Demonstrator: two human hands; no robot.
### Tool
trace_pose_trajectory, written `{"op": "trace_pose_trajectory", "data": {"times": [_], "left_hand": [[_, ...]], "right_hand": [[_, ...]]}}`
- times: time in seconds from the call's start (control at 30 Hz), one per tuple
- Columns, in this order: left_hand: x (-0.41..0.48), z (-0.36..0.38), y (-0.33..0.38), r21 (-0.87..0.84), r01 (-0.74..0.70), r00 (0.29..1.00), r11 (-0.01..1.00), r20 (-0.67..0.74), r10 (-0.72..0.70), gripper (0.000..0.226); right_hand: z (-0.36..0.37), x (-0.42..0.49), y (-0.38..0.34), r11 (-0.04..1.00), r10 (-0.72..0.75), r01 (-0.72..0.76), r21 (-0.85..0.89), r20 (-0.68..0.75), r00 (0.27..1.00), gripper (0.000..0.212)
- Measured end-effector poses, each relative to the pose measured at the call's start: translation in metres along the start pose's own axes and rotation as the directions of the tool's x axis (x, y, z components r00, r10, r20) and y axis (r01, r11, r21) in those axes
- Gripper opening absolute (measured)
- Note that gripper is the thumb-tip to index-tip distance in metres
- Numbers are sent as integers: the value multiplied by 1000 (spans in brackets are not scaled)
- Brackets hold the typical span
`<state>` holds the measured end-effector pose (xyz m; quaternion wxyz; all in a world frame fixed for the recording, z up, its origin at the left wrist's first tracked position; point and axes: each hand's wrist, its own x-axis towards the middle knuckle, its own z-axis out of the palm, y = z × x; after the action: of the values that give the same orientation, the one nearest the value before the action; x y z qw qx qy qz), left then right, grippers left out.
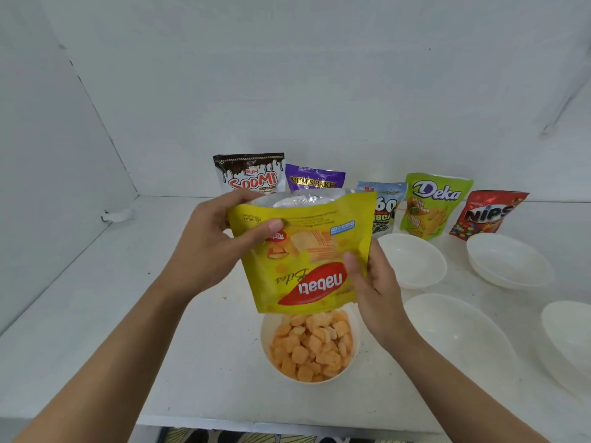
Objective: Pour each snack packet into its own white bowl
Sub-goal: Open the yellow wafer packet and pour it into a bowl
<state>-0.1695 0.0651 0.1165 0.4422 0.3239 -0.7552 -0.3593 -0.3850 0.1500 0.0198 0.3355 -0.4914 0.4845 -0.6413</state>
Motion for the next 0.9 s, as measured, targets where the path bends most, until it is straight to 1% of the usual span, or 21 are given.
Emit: {"op": "trace_pose_trajectory", "data": {"times": [0.07, 0.1, 0.23, 0.3, 0.33, 0.43, 0.5, 0.53, 0.6, 0.67, 0.73, 0.77, 0.83, 0.9], "left_hand": [[-1, 3, -3, -12, 28, 1000, 1000, -3, -29, 12], [-3, 5, -7, -29, 53, 999, 998, 8, -53, 7], [-11, 6, -20, -114, 142, 989, 983, -27, -146, 8], [-10, 3, -20, -175, 156, 980, 972, -96, -175, 9], [-9, 2, -20, -204, 159, 971, 966, -143, -190, 12], [-8, 0, -22, -290, 160, 937, 944, -255, -237, 23], [-11, 2, -29, -342, 185, 914, 921, -285, -289, 23], [-13, 4, -34, -371, 204, 899, 906, -296, -323, 22], [-17, 10, -45, -429, 257, 857, 866, -314, -409, 18], [-22, 17, -56, -481, 310, 798, 820, -337, -499, 14], [-27, 24, -65, -530, 346, 739, 775, -355, -573, 18], [-29, 26, -68, -554, 358, 715, 752, -355, -602, 21], [-32, 30, -73, -598, 375, 680, 708, -341, -649, 28], [-35, 33, -76, -651, 371, 654, 662, -323, -684, 37]], "right_hand": [[1, -2, 3, 999, 24, -24, -36, -4, 1000, 24], [1, -4, 6, 998, 43, -43, -56, 2, 999, 24], [2, -7, 7, 992, 81, -79, -95, 16, 997, 22], [0, -2, 1, 993, 84, -83, -82, 1, 996, 21], [-1, 1, -2, 993, 92, -92, -71, -10, 996, 25], [-6, 8, -7, 990, 141, -142, 3, -66, 988, 37], [-8, 9, -5, 971, 214, -201, 133, -96, 972, 39], [-8, 8, -2, 948, 261, -239, 210, -84, 962, 41], [-4, 4, 3, 901, 331, -303, 310, -41, 943, 54], [4, 0, 8, 866, 384, -350, 358, -26, 923, 74], [12, -4, 12, 838, 437, -388, 383, -46, 898, 88], [14, -5, 11, 830, 456, -401, 388, -59, 888, 88], [16, -4, 9, 820, 483, -422, 386, -74, 872, 78], [15, -2, 6, 811, 510, -458, 364, -56, 859, 70]]}}
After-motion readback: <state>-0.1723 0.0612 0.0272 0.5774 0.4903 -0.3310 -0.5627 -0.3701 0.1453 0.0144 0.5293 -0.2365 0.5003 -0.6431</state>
